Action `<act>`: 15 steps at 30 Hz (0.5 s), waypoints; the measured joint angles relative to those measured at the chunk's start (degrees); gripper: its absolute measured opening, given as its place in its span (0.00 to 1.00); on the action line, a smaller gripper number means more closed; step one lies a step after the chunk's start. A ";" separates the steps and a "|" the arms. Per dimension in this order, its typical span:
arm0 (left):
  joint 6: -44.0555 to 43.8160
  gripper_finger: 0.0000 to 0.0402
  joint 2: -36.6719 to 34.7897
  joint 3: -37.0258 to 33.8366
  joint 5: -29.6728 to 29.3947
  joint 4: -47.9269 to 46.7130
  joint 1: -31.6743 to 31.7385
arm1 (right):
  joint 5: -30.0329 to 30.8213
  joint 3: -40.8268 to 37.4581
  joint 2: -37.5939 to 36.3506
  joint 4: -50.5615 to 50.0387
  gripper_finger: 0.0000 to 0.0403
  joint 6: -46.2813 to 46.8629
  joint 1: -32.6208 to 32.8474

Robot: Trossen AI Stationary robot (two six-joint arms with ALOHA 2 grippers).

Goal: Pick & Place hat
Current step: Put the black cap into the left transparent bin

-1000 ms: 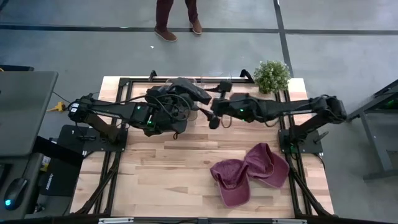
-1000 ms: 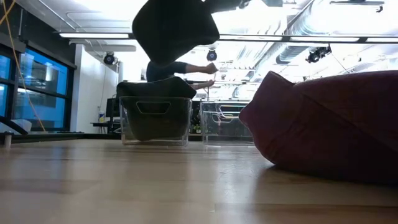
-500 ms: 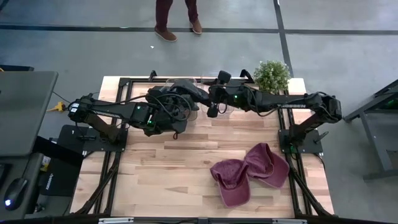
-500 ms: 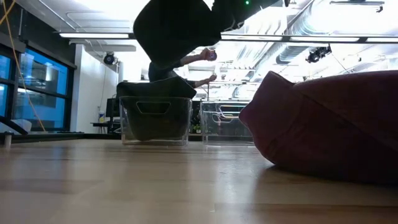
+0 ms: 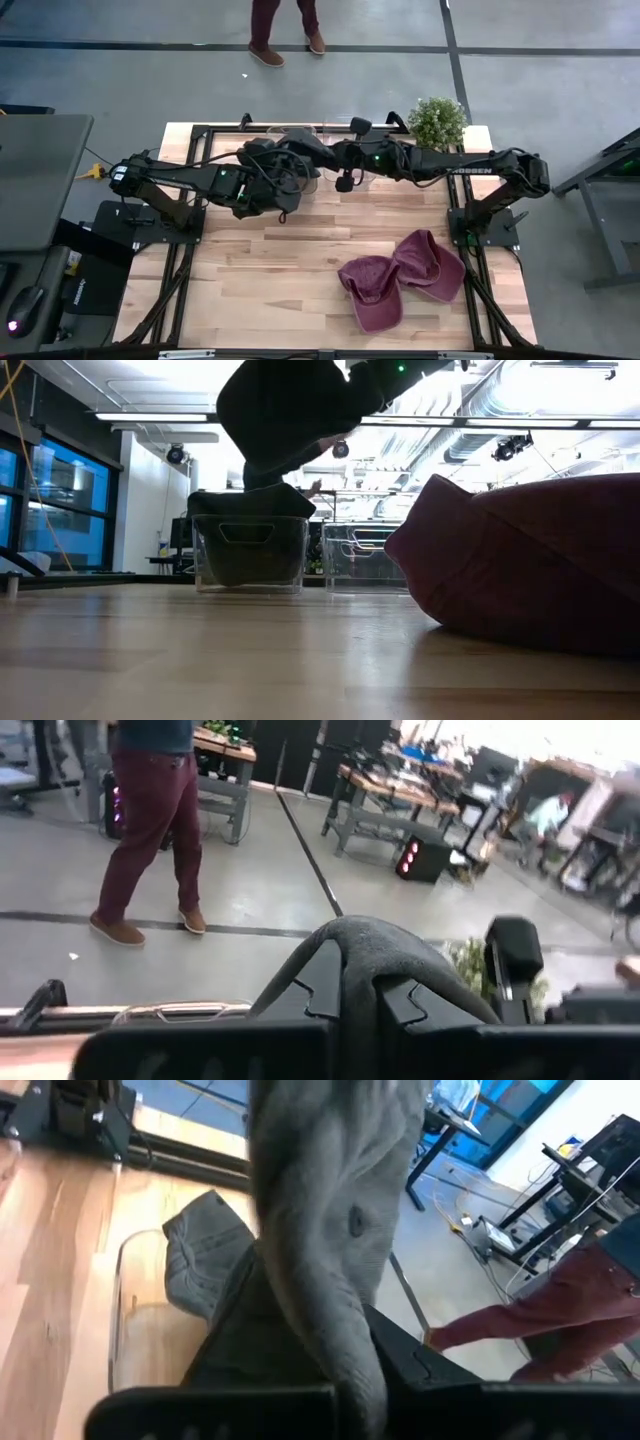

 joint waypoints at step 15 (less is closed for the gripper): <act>14.22 0.60 0.00 -0.02 6.49 5.80 0.00 | 3.27 0.51 0.00 -1.50 0.00 -3.17 0.13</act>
